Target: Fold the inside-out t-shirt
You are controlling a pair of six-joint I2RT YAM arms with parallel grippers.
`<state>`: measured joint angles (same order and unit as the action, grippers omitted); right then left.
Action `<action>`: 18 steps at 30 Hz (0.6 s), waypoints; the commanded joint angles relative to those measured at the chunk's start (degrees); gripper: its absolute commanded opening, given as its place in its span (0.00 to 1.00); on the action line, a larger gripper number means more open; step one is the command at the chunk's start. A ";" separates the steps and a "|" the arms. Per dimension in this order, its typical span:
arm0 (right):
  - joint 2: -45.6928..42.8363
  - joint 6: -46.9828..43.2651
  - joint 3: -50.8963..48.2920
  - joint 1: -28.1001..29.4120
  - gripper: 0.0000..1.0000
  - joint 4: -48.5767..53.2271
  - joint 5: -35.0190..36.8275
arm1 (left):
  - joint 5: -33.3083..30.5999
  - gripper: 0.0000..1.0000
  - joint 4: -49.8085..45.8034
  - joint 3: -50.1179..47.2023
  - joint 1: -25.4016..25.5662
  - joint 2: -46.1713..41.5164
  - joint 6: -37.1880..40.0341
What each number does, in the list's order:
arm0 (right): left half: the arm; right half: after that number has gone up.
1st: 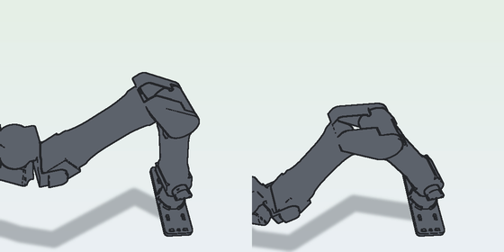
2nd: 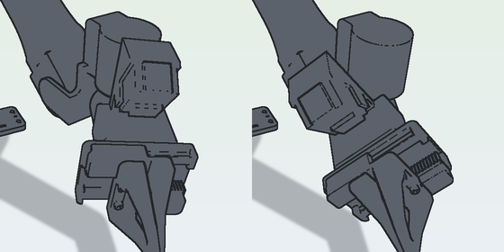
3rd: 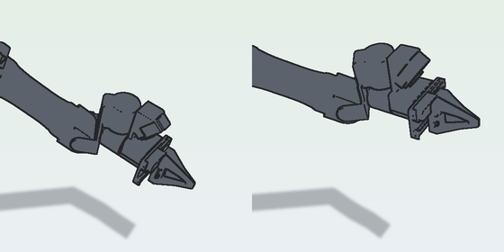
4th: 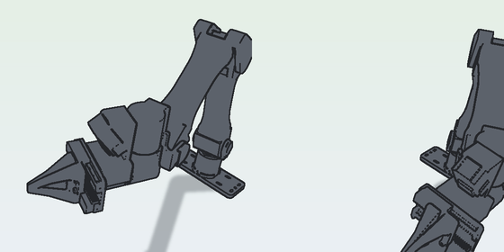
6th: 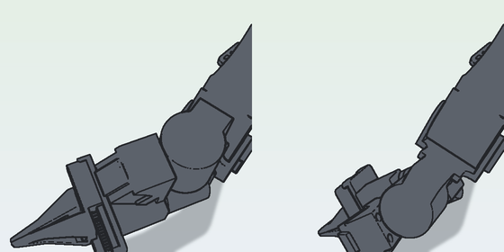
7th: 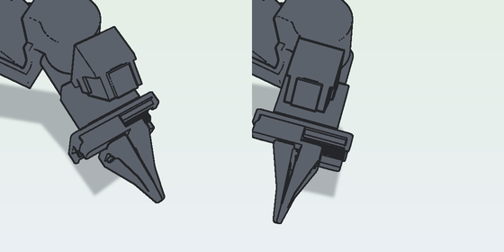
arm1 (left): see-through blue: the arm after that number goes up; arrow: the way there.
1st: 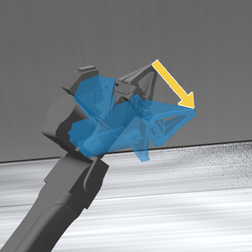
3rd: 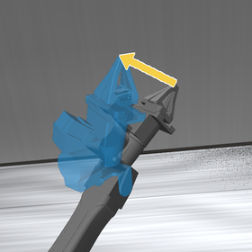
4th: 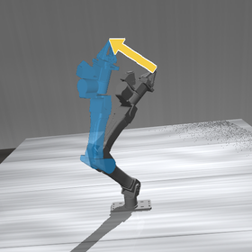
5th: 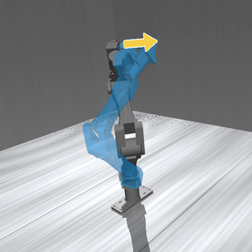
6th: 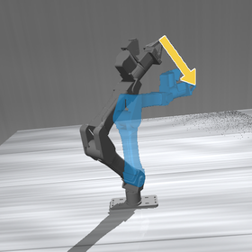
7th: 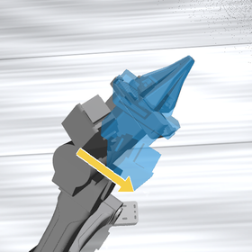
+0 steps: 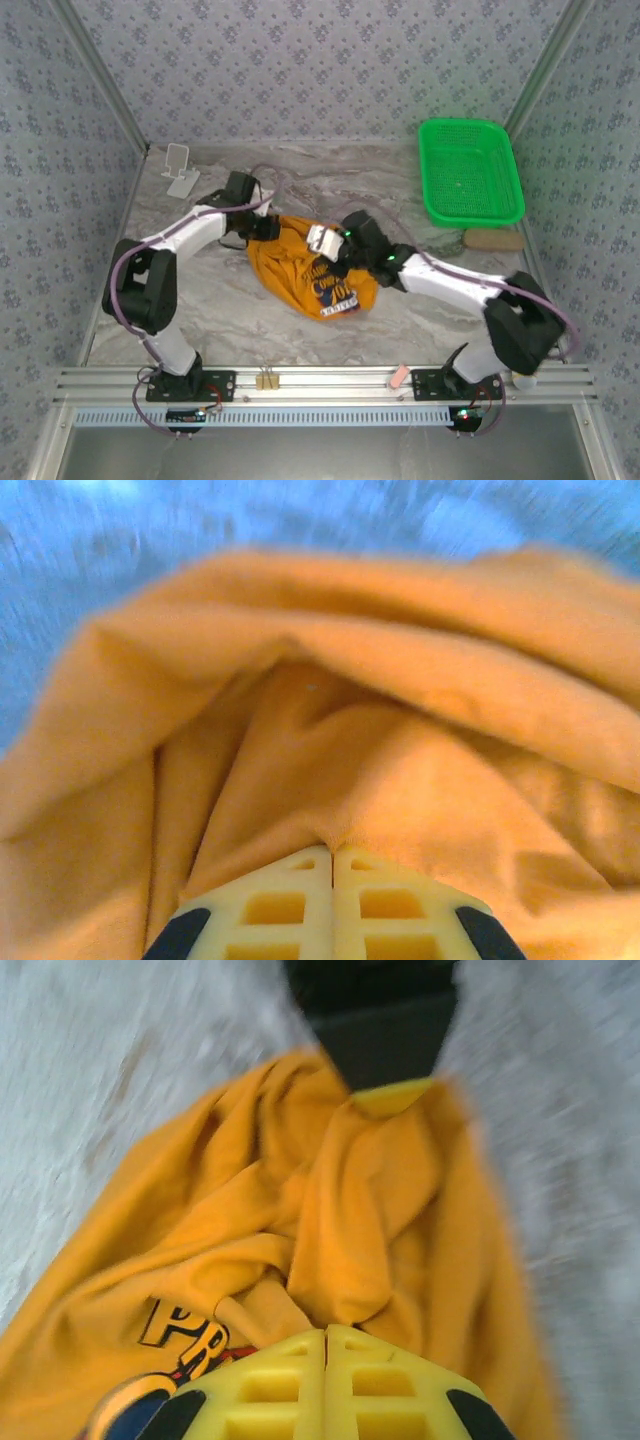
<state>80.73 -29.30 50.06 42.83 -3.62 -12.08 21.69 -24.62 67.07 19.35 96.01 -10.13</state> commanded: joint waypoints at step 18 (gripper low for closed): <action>-19.50 -6.24 -8.52 0.04 0.42 15.28 10.30 | 20.64 0.45 14.46 -12.04 -9.21 -7.82 -20.26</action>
<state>64.07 -33.19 36.03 40.56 9.06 1.48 36.32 -9.23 51.09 7.09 92.07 -33.47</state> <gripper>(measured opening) 0.398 0.443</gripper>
